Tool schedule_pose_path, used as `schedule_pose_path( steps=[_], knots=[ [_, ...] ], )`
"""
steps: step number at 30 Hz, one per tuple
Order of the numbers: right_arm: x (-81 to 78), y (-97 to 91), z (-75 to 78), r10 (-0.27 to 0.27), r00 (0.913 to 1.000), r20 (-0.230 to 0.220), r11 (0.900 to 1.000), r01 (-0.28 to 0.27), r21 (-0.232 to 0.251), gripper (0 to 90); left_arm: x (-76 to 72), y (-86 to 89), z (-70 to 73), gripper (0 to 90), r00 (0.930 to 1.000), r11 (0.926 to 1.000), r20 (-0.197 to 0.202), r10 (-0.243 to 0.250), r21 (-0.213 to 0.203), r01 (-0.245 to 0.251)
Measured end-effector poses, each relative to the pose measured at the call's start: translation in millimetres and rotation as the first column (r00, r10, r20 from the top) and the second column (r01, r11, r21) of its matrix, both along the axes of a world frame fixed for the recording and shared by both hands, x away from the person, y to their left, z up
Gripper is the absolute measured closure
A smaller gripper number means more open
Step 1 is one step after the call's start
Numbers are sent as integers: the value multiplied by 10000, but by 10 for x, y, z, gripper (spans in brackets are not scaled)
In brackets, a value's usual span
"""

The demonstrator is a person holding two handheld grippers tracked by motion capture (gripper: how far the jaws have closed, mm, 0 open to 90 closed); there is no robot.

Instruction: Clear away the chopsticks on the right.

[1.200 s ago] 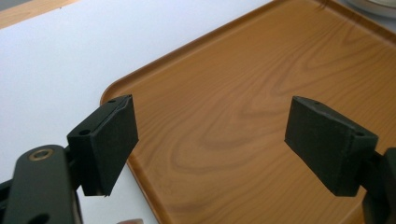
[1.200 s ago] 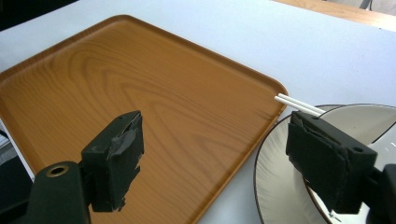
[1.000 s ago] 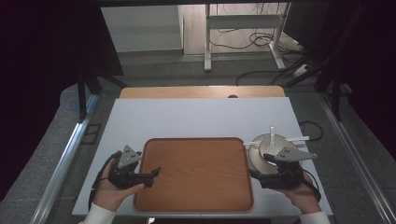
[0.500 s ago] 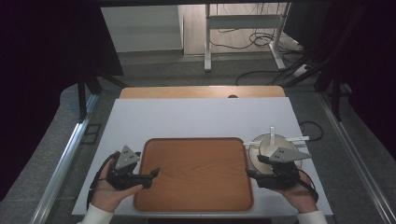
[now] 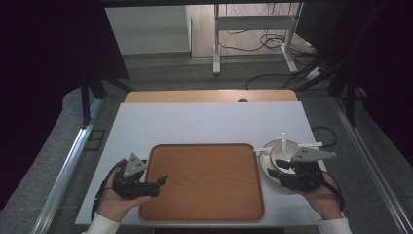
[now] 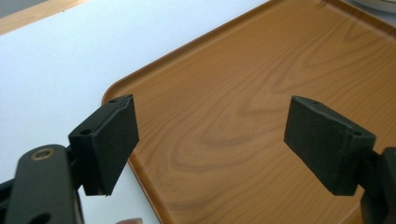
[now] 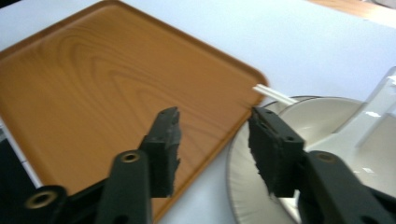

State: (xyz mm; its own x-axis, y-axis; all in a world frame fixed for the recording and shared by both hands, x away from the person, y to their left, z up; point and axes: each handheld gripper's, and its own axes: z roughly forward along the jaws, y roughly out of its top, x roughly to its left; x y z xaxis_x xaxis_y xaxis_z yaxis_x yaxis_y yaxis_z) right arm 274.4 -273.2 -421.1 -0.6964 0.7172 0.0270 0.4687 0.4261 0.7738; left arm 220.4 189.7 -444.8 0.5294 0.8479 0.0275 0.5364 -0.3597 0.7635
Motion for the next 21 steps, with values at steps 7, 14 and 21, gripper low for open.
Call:
schedule_pose_path(
  steps=[7,14,21],
  knots=[
    [285,-219,127,-809,9966,-174,9952,798,-574,850,-9,70,-7,171,9999,9998,-30,133,-178,-134],
    [523,-449,167,-1391,9897,-332,9850,1348,-1073,891,-43,88,-12,170,9999,9998,11,169,-65,-169],
    [835,-642,166,-2136,9749,-623,9689,2033,-1411,891,-32,111,-29,167,9997,9997,-48,257,4,-257]
  ],
)
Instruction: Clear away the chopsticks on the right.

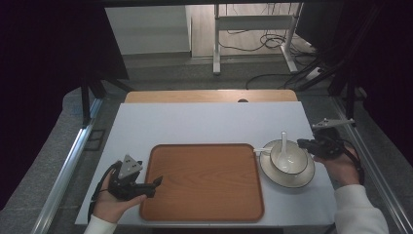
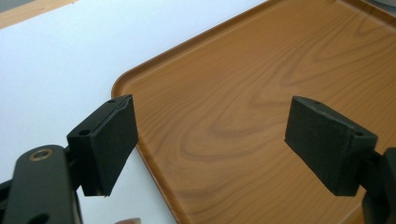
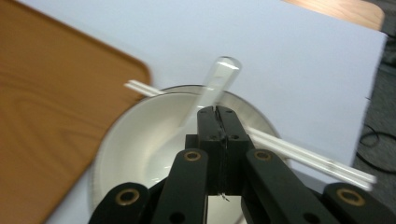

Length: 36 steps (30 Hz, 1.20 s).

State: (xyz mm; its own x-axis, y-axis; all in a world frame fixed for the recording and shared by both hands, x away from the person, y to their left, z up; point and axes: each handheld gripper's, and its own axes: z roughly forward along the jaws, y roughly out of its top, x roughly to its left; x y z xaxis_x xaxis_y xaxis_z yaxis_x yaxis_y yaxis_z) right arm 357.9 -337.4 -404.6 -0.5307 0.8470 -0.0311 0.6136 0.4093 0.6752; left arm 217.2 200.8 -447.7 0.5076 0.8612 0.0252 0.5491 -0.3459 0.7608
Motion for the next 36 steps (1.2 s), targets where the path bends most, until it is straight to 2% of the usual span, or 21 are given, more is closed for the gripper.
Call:
schedule_pose_path(
  steps=[2,4,6,7,8,11,14,16,21,26,36],
  knots=[
    [47,-27,-7,-150,9999,-64,9998,149,-110,892,11,21,-22,166,10000,10000,-44,41,-31,-41],
    [157,-100,-41,-580,9980,-242,9980,573,-283,892,21,63,-67,166,9997,9999,-208,130,-47,-131],
    [213,-144,-63,-979,9945,-383,9949,969,-275,891,25,78,-79,166,9995,9998,-249,193,-58,-195],
    [213,-144,-63,-979,9945,-383,9949,969,-275,891,29,94,-85,166,9994,9997,-275,226,-73,-228],
    [270,-193,-88,-1349,9899,-442,9906,1337,-306,891,30,111,-87,166,9993,9996,-292,252,-89,-255],
    [308,-221,-112,-1518,9869,-537,9879,1498,-395,891,21,137,-89,166,9992,9995,-285,297,-122,-301],
    [434,-314,-225,-1907,9773,-926,9804,1849,-684,891,7,161,-99,167,9989,9992,-301,365,-120,-368],
    [487,-342,-269,-1998,9741,-1054,9781,1920,-800,891,5,167,-101,167,9988,9992,-312,371,-113,-375],
    [601,-364,-349,-1905,9742,-1210,9792,1798,-941,892,9,176,-130,169,9986,9991,-336,409,-66,-411],
    [704,-376,-453,-1939,9707,-1418,9771,1781,-1168,892,28,195,-175,170,9982,9990,-393,455,-11,-455],
    [766,-393,-543,-1882,9705,-1506,9769,1691,-1309,891,58,190,-232,171,9975,9988,-531,473,102,-469]
  ],
)
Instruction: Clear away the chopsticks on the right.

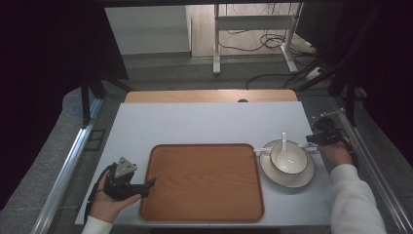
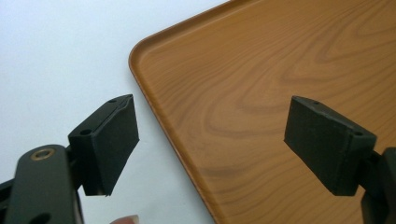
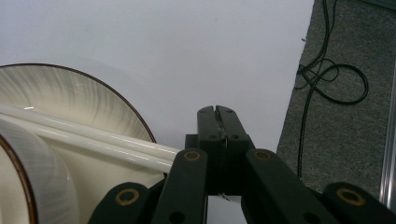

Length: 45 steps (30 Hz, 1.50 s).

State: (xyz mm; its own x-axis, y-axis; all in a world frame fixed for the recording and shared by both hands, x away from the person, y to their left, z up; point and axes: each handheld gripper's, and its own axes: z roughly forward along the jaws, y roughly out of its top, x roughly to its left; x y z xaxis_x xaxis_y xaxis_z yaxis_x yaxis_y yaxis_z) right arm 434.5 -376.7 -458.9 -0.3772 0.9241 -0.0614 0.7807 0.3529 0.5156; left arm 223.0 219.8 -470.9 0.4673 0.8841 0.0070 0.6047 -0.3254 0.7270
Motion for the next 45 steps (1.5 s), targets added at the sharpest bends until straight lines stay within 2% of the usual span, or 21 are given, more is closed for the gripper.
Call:
schedule_pose_path(
  steps=[6,17,24,33,41,45],
  knots=[
    [-21,-20,-46,-95,9999,-53,9999,95,62,891,-6,-4,0,172,10000,10000,12,5,8,-5],
    [-154,-85,-81,-279,9994,-185,9996,279,15,891,-35,-19,17,171,9999,10000,116,31,66,-31],
    [-259,-134,-97,-429,9988,-245,9991,429,7,891,-79,-4,53,171,9997,9998,225,32,188,-37],
    [-295,-179,-125,-477,9980,-426,9989,477,2,891,-81,-41,42,171,9997,9990,227,84,438,-94],
    [-362,-197,-87,-379,9990,-241,9992,377,-111,891,-77,-41,24,171,9999,9981,137,50,614,-58],
    [-414,-187,53,-205,9997,129,9998,206,-19,892,-74,-43,17,171,9998,9985,154,111,529,-119]
  ],
)
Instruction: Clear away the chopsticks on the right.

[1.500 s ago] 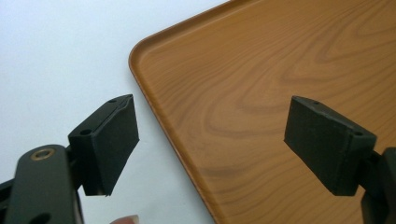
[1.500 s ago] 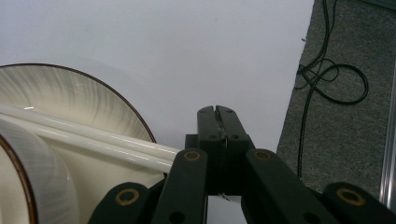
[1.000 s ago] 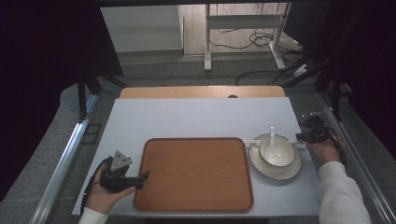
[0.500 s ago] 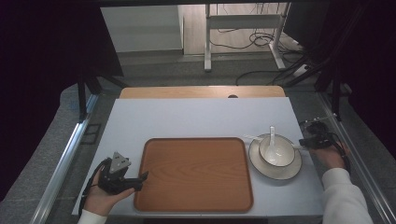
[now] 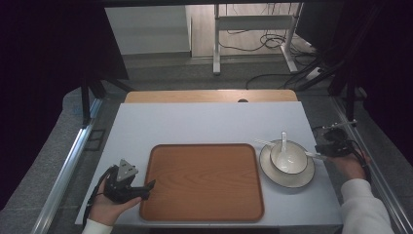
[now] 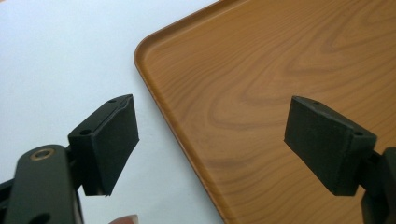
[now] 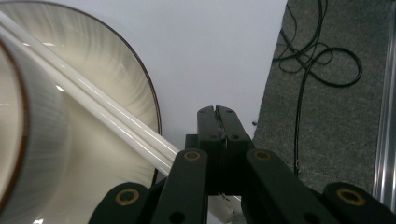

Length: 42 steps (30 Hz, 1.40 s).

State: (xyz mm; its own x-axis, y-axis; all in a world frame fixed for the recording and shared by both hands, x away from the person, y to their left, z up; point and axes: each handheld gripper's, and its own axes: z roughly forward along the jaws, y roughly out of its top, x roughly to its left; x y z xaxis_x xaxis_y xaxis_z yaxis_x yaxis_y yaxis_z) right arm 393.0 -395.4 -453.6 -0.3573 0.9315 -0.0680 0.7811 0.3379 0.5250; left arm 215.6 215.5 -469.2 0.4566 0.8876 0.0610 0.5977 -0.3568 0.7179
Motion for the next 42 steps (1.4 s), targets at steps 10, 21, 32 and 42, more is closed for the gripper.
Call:
schedule_pose_path(
  steps=[10,21,32,42],
  knots=[
    [-100,125,97,648,9978,-138,9978,-645,150,892,11,-7,-5,171,10000,10000,-9,-19,5,19],
    [-100,134,3,599,9977,-331,9981,-595,143,892,17,1,-3,171,10000,10000,-13,-17,17,17],
    [-91,108,-38,548,9979,-356,9985,-545,93,892,15,27,11,170,9999,9993,-75,-76,-367,73],
    [-85,122,-44,571,9976,-398,9984,-569,54,892,17,37,6,170,10000,9993,-47,41,-373,-42]
  ],
)
